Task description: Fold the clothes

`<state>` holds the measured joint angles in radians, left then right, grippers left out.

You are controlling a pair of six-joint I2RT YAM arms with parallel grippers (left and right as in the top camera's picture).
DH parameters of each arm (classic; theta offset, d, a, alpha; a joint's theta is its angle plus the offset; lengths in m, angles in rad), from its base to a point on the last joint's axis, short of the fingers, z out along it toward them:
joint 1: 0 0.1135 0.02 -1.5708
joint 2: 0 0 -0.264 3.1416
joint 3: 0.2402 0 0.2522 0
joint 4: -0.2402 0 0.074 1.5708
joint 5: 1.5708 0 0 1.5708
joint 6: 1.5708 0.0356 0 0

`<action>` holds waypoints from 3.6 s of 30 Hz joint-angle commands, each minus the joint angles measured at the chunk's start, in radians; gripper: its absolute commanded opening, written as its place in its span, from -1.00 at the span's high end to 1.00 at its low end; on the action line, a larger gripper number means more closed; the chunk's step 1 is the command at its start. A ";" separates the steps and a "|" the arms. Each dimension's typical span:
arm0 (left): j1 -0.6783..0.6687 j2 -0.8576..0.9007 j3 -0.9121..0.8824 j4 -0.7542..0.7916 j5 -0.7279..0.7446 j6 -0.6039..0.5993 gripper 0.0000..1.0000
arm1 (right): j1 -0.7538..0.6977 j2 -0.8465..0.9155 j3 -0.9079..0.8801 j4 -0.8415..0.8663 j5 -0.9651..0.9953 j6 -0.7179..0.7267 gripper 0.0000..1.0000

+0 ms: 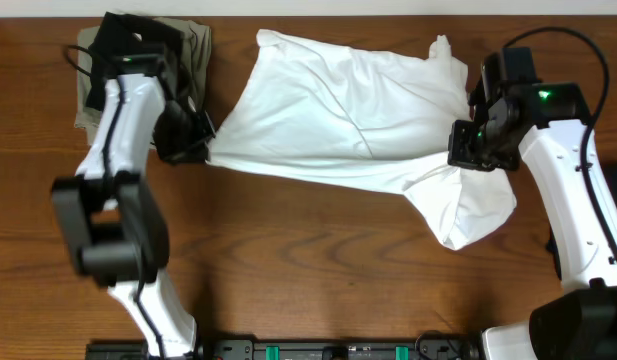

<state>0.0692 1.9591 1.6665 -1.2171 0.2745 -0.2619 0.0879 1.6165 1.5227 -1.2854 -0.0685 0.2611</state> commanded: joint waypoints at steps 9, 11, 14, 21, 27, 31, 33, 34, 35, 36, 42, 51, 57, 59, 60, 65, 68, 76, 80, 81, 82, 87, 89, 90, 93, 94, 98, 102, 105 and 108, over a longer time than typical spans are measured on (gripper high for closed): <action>0.006 -0.149 0.005 -0.068 -0.025 0.005 0.88 | 0.005 -0.014 0.029 -0.110 -0.096 -0.138 0.97; 0.006 -0.149 0.005 -0.086 -0.025 0.005 0.88 | 0.011 -0.014 0.029 -0.130 -0.151 -0.187 0.97; 0.006 -0.149 0.005 -0.119 -0.026 0.006 0.88 | 0.013 -0.014 0.029 -0.185 -0.213 -0.238 0.97; 0.006 -0.149 0.005 -0.199 -0.086 0.006 0.88 | 0.013 -0.014 0.029 -0.272 -0.212 -0.245 0.97; 0.006 -0.149 0.005 -0.269 -0.086 0.032 0.88 | 0.013 -0.014 0.029 -0.319 -0.209 -0.259 0.98; 0.006 -0.149 0.005 -0.274 -0.106 0.040 0.54 | 0.013 -0.014 0.029 -0.319 -0.209 -0.259 0.69; 0.006 -0.149 0.007 -0.274 -0.127 0.040 0.48 | 0.013 -0.014 0.030 -0.319 -0.209 -0.259 0.52; 0.006 -0.149 0.011 -0.274 -0.138 0.040 0.46 | 0.012 -0.014 0.034 -0.319 -0.209 -0.259 0.41; 0.006 -0.150 0.016 -0.275 -0.146 0.040 0.42 | 0.013 -0.014 0.039 -0.319 -0.209 -0.259 0.21; 0.006 -0.151 0.021 -0.275 -0.149 0.040 0.39 | 0.013 -0.014 0.047 -0.320 -0.209 -0.259 -0.02; 0.006 -0.192 0.037 -0.262 -0.149 0.040 0.14 | 0.010 -0.014 0.137 -0.314 -0.208 -0.258 -0.56; -0.047 -0.199 0.014 -0.200 -0.039 0.110 -0.24 | 0.010 0.002 0.126 -0.150 -0.165 -0.220 -0.47; -0.147 -0.196 -0.075 -0.094 0.006 0.130 -0.23 | 0.004 0.061 0.074 -0.060 -0.123 -0.160 -0.04; -0.186 -0.196 -0.129 -0.031 0.006 0.130 -0.20 | 0.004 0.101 0.066 -0.025 -0.123 -0.156 0.12; -0.202 -0.194 -0.153 -0.002 0.006 0.129 -0.11 | 0.004 0.120 0.066 -0.009 -0.124 -0.150 0.23; -0.270 -0.192 -0.280 0.139 0.006 0.077 0.42 | 0.005 0.225 0.066 0.125 -0.214 -0.150 0.70; -0.293 -0.190 -0.338 0.201 0.006 0.039 0.70 | 0.005 0.288 0.066 0.223 -0.237 -0.131 0.96; -0.318 -0.168 -0.441 0.310 0.006 0.035 0.88 | 0.004 0.475 0.066 0.427 -0.217 -0.093 0.98; -0.318 -0.166 -0.478 0.356 0.006 0.035 0.88 | 0.003 0.521 0.066 0.494 -0.144 -0.074 0.98; -0.318 -0.166 -0.485 0.367 0.006 0.035 0.88 | 0.003 0.528 0.066 0.507 -0.127 -0.074 0.98; -0.318 -0.166 -0.491 0.376 0.006 0.035 0.88 | 0.002 0.532 0.066 0.521 -0.100 -0.070 0.97; -0.318 -0.166 -0.511 0.402 0.006 0.035 0.88 | -0.009 0.550 0.066 0.556 -0.003 -0.066 0.98; -0.317 -0.166 -0.526 0.419 0.006 0.035 0.88 | -0.022 0.560 0.066 0.566 0.002 -0.067 0.97; -0.317 -0.166 -0.534 0.430 0.006 0.035 0.89 | -0.027 0.566 0.066 0.568 0.002 -0.067 0.98; -0.317 -0.166 -0.569 0.476 0.006 0.035 0.88 | -0.050 0.594 0.066 0.573 0.005 -0.067 0.98; -0.317 -0.166 -0.579 0.488 0.006 0.035 0.88 | -0.059 0.600 0.066 0.572 0.005 -0.067 0.98; -0.317 -0.166 -0.597 0.497 0.006 0.035 0.87 | -0.087 0.623 0.066 0.572 0.017 -0.068 0.97; -0.317 -0.166 -0.599 0.494 0.006 0.035 0.88 | -0.119 0.628 0.066 0.582 0.020 -0.068 0.98; -0.317 -0.166 -0.599 0.489 0.006 0.035 0.89 | -0.146 0.628 0.066 0.593 0.020 -0.076 0.97; -0.317 -0.166 -0.604 0.485 0.006 0.035 0.88 | -0.171 0.628 0.066 0.603 0.020 -0.076 0.97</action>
<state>-0.2470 1.7805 1.0698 -0.7269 0.2852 -0.2138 -0.0444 2.2017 1.5906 -0.6827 -0.1040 0.1791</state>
